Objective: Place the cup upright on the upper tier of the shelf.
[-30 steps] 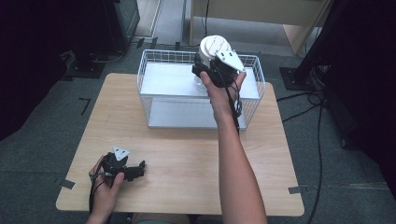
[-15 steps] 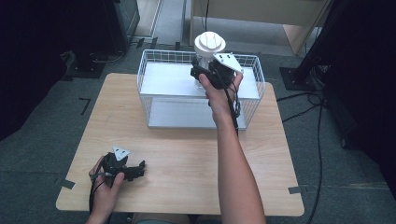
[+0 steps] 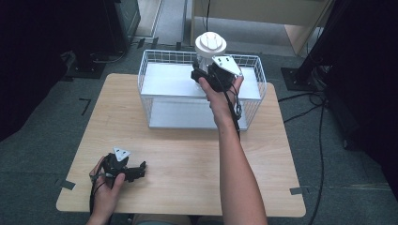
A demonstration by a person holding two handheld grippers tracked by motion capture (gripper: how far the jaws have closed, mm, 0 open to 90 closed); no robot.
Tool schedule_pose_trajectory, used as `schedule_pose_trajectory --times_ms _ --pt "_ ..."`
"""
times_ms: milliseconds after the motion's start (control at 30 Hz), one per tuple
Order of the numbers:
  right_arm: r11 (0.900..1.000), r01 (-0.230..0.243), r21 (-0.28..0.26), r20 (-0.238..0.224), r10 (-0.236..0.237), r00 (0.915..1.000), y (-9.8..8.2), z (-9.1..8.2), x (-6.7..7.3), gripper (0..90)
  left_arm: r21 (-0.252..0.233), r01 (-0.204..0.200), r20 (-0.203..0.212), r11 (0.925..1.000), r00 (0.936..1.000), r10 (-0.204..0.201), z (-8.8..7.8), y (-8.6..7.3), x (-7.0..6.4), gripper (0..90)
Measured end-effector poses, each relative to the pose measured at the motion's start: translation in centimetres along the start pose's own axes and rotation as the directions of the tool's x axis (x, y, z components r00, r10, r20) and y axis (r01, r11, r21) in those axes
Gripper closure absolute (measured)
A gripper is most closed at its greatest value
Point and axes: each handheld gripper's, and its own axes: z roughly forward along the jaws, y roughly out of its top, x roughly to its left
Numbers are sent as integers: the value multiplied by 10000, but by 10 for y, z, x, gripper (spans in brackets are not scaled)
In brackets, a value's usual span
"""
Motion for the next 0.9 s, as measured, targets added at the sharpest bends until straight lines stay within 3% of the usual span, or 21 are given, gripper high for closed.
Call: schedule_pose_trajectory --times_ms 133,267,400,900 --pt "9995 -34 312 -194 40 9998 -8 -2 -4 69 -5 1 -4 10000 10000 -1 0 0 0 0" --pt "9987 -117 501 -158 125 9998 -19 -5 -10 62 5 -6 -1 10000 10000 6 0 0 0 0" --pt "9980 100 625 -233 -86 9997 -30 -11 -14 60 8 -6 0 10000 10000 6 0 0 0 0" --pt "9978 295 595 -598 -259 9979 -64 -58 -31 61 16 -76 30 10000 10000 76 0 0 -1 0"
